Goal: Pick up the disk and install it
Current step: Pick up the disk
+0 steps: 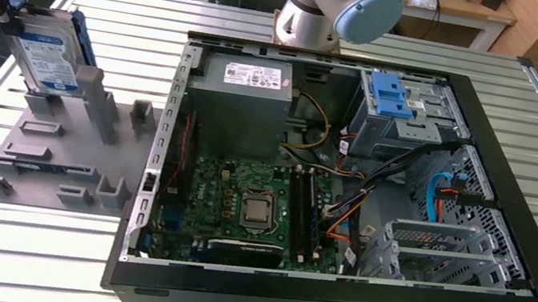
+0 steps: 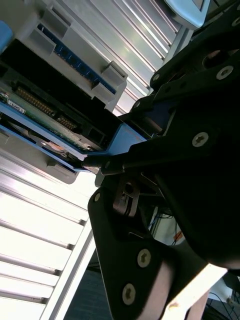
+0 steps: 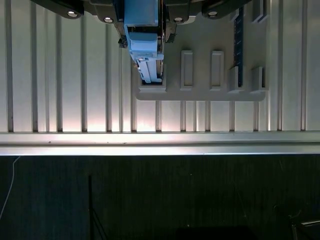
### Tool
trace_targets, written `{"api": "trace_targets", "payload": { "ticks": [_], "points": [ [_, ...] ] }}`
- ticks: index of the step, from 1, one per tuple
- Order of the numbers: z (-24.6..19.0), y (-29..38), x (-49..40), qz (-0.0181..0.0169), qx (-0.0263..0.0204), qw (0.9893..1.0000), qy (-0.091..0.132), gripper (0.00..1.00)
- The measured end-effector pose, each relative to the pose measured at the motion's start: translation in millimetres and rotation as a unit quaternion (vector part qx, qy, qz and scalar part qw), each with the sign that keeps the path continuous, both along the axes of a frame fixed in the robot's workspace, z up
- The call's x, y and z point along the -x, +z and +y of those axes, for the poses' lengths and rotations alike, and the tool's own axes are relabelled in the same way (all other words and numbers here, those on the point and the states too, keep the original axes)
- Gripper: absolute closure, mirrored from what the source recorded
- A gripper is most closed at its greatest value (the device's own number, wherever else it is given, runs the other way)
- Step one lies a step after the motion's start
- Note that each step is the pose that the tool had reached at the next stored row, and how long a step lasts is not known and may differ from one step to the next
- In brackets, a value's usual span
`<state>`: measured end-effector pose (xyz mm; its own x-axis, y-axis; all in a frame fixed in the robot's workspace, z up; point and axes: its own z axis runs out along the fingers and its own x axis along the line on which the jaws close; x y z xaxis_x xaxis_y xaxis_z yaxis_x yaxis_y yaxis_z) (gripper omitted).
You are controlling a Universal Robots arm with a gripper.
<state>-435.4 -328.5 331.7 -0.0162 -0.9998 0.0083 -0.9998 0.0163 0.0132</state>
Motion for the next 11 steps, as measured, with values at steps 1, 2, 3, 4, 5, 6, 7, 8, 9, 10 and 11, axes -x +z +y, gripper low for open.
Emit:
{"api": "trace_targets", "payload": {
  "ticks": [1,2,3,4,5,6,7,8,9,10,11],
  "points": [
    [0.0,0.4,0.0,-0.0001,0.0000,1.0000,0.000,0.64],
    [0.0,0.9,0.0,0.0000,0.0000,1.0000,0.000,0.64],
    [0.0,1.1,0.0,-0.0001,-0.0001,1.0000,0.000,0.64],
    [0.0,1.0,0.0,-0.0002,-0.0001,1.0000,0.000,0.64],
    [0.0,1.4,0.0,-0.0001,-0.0001,1.0000,0.000,0.64],
    [0.0,1.7,0.0,-0.0001,-0.0001,1.0000,0.000,0.64],
    [0.0,1.7,0.0,-0.0001,-0.0001,1.0000,0.000,0.64],
    [0.0,1.8,0.0,-0.0001,-0.0001,1.0000,0.000,0.64],
    [0.0,2.2,0.0,0.0000,0.0000,1.0000,0.000,0.64],
    [0.0,2.6,0.0,0.0001,0.0000,1.0000,0.000,0.64],
    [0.0,3.1,0.0,0.0001,0.0000,1.0000,0.000,0.64]
  ]
}}
